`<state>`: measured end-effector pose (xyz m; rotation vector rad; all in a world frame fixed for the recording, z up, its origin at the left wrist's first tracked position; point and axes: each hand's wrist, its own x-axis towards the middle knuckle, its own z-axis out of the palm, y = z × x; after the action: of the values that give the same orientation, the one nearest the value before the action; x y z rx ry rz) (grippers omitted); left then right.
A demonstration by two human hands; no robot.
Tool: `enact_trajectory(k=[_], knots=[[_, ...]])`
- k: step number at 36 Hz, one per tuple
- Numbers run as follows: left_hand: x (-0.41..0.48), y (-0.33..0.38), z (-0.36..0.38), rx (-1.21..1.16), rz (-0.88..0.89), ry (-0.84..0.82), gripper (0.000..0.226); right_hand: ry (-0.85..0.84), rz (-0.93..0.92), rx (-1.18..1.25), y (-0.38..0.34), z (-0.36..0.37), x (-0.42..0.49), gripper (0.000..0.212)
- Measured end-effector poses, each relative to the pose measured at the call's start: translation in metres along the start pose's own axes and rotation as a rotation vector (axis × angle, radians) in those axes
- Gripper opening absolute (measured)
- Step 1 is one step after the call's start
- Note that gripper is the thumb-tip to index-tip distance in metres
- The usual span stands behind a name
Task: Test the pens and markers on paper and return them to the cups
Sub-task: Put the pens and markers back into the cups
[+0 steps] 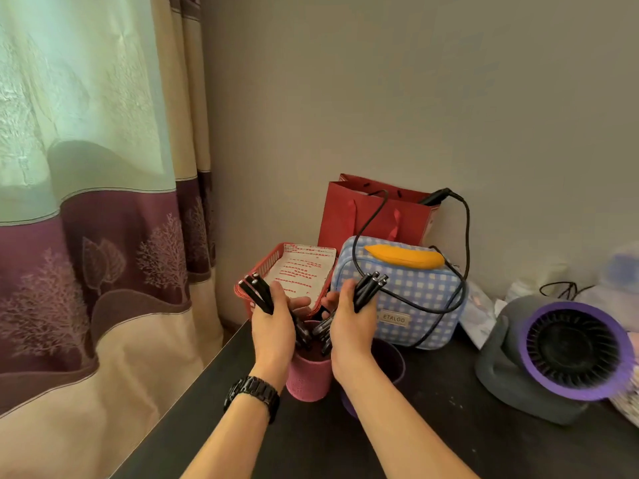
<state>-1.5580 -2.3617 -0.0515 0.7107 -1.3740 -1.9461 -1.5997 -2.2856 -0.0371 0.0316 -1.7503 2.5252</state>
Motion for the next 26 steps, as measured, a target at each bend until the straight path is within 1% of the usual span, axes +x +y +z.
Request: enact_trajectory(k=[4,7,10,12,14,16,18,22,26], knots=[[0.001,-0.007,0.004,0.102,0.032,-0.058,0.041,-0.008,-0.022,-0.111,0.006,-0.006,-0.001,0.019],[0.0,-0.013,0.003,0.147,0.024,-0.096,0.044,0.0,-0.029,-0.128,0.007,-0.008,0.0,0.015],[0.002,-0.01,0.002,0.113,0.023,-0.071,0.044,0.043,-0.023,-0.117,0.007,-0.009,0.003,0.016],[0.007,-0.003,0.002,0.058,0.026,-0.044,0.042,0.065,-0.022,-0.086,0.008,-0.01,0.005,0.022],[0.013,0.006,0.002,0.028,0.056,-0.009,0.042,0.072,-0.017,-0.051,0.009,-0.012,0.006,0.027],[0.017,0.014,0.003,0.007,0.097,0.002,0.035,0.079,-0.016,-0.044,0.01,-0.014,0.007,0.029],[0.02,0.018,0.005,0.009,0.136,-0.029,0.027,0.086,-0.018,-0.059,0.011,-0.014,0.007,0.028],[0.016,0.012,0.015,0.086,0.185,-0.076,0.029,0.065,-0.056,-0.16,0.011,-0.011,0.002,0.016],[0.01,-0.003,0.015,0.158,0.131,-0.09,0.022,0.019,-0.093,-0.294,0.009,-0.007,-0.007,0.031]])
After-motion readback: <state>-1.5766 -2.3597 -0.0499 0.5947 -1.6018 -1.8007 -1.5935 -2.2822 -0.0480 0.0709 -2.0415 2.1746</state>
